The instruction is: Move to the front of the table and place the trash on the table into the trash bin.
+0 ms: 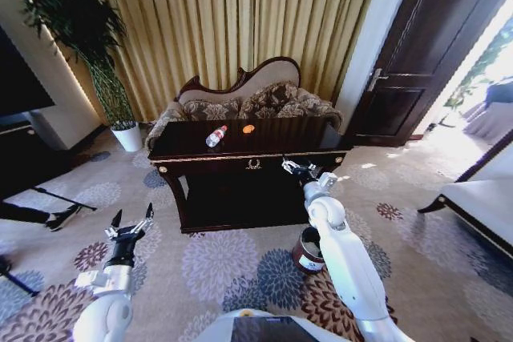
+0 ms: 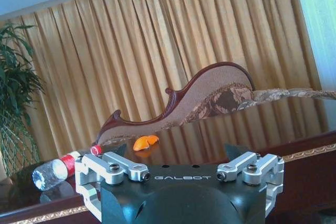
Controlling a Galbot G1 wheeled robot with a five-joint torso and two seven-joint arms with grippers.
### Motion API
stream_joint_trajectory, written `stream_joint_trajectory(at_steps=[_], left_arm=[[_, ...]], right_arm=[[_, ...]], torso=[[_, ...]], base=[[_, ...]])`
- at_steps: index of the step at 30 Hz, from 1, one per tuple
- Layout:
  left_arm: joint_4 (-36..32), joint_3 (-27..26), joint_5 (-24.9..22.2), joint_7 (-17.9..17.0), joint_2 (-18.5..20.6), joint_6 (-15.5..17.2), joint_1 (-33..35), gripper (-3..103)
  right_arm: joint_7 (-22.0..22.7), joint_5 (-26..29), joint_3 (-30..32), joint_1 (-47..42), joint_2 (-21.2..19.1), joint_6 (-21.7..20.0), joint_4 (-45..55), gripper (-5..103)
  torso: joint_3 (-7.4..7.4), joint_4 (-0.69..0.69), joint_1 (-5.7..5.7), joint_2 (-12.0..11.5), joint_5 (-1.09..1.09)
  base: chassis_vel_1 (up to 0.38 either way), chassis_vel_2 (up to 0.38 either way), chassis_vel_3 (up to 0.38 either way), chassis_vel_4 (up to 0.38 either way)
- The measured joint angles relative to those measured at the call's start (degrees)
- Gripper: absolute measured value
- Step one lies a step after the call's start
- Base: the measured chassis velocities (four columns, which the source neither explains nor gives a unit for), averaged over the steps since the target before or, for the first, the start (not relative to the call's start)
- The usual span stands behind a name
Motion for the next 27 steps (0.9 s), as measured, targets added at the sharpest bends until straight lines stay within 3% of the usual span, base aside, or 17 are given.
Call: stream_joint_trajectory(at_steps=[7,16,27], left_arm=[[-0.08,0.02,-0.15,0.08,0.83,-0.02,-0.06,100],[0.16,-0.82,-1.42,0.28,3.64,-0.08,-0.21,100],[0.04,-0.70,-2.82,-1.13,6.66,2.27,-2.74,100]], right_arm=[[-2.02,0.52,-0.24,2.30,-1.44,1.23,-4.21,100],[-6.48,4.01,-0.34,4.37,-9.44,3.11,-7.37,100],[-5.79,2.89,0.18,2.14,-8.97,3.12,-4.64,100]], torso=[[0.00,0.00,0.00,-0.01,0.01],[0.00,-0.02,0.00,0.00,0.01],[0.00,0.01,0.00,-0.01,0.01]], base=[[0.000,0.000,0.000,0.000],[0.000,0.000,0.000,0.000],[0.000,0.000,0.000,0.000]])
